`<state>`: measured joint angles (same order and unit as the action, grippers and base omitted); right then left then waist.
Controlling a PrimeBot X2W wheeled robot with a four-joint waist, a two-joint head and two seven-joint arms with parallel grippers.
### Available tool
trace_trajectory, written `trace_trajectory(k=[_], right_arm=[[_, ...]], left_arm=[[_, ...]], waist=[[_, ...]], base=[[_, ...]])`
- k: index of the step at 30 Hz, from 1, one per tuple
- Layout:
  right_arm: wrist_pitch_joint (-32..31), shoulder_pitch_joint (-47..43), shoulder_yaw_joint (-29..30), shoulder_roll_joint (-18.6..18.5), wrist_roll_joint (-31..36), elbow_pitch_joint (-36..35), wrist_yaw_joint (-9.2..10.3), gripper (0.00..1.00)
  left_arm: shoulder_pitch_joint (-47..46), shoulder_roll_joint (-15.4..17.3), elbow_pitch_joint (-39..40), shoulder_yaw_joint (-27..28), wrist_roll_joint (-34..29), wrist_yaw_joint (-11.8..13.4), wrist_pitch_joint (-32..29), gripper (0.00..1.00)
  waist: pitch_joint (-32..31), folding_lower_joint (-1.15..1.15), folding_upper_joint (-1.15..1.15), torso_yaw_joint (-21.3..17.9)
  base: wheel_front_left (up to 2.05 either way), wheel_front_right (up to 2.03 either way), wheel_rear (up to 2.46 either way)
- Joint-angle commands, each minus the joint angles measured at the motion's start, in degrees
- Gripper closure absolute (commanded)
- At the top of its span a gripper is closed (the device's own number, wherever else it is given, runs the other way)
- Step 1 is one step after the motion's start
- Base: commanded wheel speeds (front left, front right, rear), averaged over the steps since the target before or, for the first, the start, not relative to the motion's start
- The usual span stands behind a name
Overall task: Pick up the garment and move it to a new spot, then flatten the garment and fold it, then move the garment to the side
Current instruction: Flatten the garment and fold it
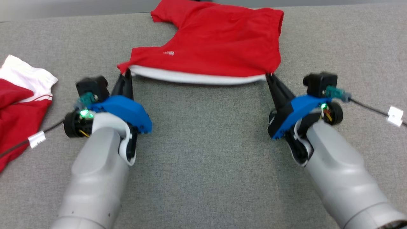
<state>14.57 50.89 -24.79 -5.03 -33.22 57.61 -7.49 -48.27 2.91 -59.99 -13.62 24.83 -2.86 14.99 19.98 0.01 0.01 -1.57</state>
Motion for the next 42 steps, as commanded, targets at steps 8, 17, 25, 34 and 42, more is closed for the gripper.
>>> trace_trajectory(k=[8, 17, 25, 34, 42], right_arm=[[0.66, -16.86, 0.37, -2.11, -3.31, -10.42, -0.02, 1.00], [0.68, -38.74, 5.49, -3.15, 1.50, -29.04, 0.01, 1.00], [-2.82, -53.90, 10.22, -2.13, 5.99, -45.06, 0.05, 1.00], [-15.02, -56.30, 14.23, -0.53, 8.81, -58.08, 0.04, 1.00], [-23.32, -44.39, 16.52, -1.46, 6.72, -59.06, 0.00, 1.00]], left_arm=[[15.87, 0.05, 13.87, -0.31, -2.48, -0.60, 0.25, 1.00], [38.14, 0.83, 35.70, 6.08, -7.49, 0.85, 0.27, 1.00], [49.76, 2.16, 50.36, 6.76, -9.00, 3.26, -1.54, 1.00], [47.66, 3.90, 57.34, 5.03, -8.93, 2.35, -8.50, 1.00], [31.77, 5.80, 51.89, 4.40, -8.78, 0.07, -14.25, 1.00]], waist=[[-5.46, -0.01, -0.01, 0.42], [-12.46, -0.01, -0.01, 0.58], [-13.58, -0.01, -0.01, 0.63], [-10.88, -0.01, -0.01, -0.19], [-2.91, -0.01, -0.01, -1.03]], base=[[0.00, 0.00, 0.00], [0.00, 0.00, 0.00], [0.00, 0.00, 0.00], [0.00, 0.00, 0.00], [0.00, 0.00, 0.00]])
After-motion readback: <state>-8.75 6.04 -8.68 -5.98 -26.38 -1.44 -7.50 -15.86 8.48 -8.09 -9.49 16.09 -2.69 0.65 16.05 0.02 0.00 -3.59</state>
